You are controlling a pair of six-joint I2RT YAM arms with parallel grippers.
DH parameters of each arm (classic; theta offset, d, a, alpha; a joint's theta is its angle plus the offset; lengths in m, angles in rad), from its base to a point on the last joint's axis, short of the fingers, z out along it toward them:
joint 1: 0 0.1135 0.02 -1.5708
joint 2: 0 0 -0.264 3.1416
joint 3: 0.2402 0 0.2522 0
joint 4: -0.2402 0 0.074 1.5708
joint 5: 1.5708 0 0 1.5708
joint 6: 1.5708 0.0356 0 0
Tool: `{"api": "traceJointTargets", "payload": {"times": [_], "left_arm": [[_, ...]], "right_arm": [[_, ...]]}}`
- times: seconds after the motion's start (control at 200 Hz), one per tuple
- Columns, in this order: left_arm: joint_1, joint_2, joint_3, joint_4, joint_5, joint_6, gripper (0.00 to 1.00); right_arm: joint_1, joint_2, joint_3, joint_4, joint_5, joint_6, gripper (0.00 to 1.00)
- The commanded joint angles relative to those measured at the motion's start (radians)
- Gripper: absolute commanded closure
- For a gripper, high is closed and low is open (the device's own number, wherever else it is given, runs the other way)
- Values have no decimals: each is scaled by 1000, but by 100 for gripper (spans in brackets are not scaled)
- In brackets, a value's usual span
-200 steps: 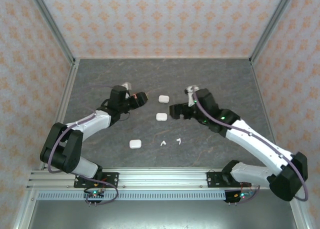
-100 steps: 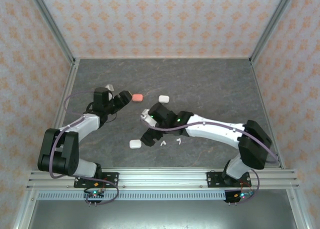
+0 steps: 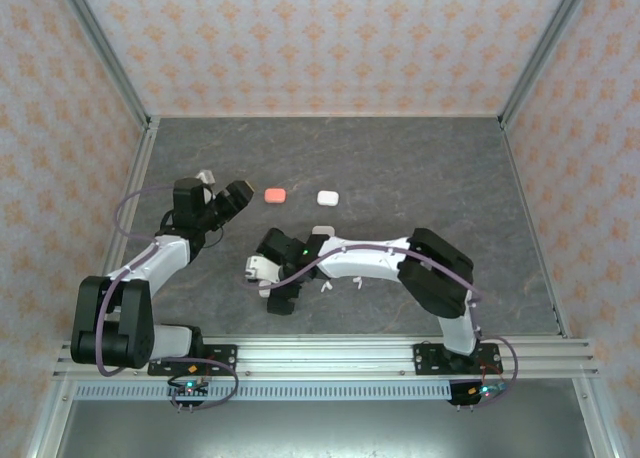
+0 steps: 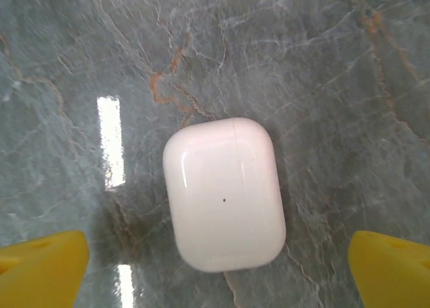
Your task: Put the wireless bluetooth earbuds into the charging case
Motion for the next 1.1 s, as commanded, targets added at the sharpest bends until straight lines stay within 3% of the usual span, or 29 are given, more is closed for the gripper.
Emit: {"api": "traceJointTargets", "payload": {"times": [0.0,0.1,0.23,0.851,1.091], "left_arm": [[9,-28,-15,-25,13,25,16],[9,-27,-17,-24,14,25,16],[10,-29,-18,-22,15,24,15],[9,-102,-6,-129,-7,83,15],[9,-143,6,-173,15,103,15]], "right_arm": [[1,36,48,-27,4,-67,1],[1,58,54,-30,10,-72,0],[2,78,50,-45,21,-69,7],[-22,89,45,-16,99,-15,56],[-53,9,-7,54,93,23,63]]}}
